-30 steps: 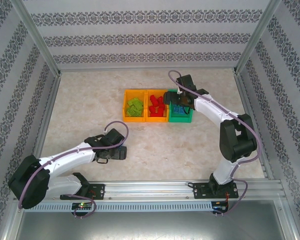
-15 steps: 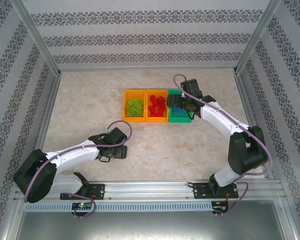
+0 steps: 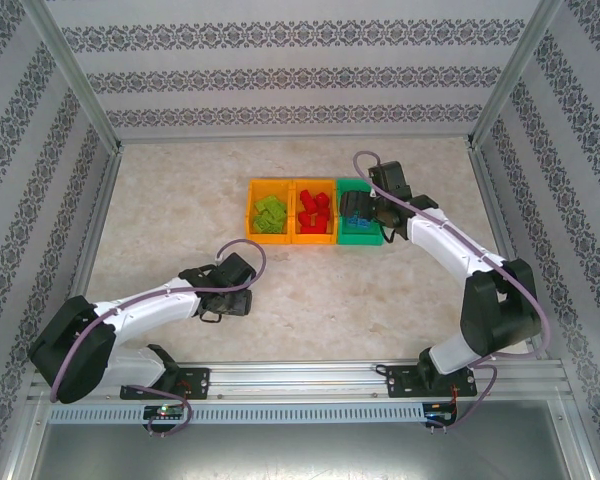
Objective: Sort the legos into containers by color
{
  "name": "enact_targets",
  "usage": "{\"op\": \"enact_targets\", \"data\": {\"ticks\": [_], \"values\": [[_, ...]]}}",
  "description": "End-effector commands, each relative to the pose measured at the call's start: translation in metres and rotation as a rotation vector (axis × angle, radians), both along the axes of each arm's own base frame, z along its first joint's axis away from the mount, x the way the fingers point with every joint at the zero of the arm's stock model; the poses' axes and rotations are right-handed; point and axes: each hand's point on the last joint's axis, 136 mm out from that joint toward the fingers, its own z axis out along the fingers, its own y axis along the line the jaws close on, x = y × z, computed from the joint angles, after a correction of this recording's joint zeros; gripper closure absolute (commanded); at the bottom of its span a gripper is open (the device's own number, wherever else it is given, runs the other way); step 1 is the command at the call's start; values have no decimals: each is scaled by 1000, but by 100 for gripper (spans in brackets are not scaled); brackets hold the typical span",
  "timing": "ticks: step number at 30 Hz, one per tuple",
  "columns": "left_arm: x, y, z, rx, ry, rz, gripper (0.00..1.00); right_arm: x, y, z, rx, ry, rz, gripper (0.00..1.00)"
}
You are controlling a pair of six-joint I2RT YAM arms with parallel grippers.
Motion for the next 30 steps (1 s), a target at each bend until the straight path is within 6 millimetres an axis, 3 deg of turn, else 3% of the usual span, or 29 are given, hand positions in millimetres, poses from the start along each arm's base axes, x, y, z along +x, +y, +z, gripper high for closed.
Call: {"op": "enact_targets", "data": {"ticks": [1,12,20,30], "values": [[3,-10,4,-24,-12,-27,45,-1,-7,6,1,-26,-21,2],[-5,-34,9,-99,18,-63,48,-12,-26,-9,-16,2,-49,2],[7,-98,23,-187,-2,-162,47,-21,-45,-9,-6,-4,-85,2],[44,-191,44,-273,-26,-315,48,-36,-76,-9,17,-18,-154,2]]}}
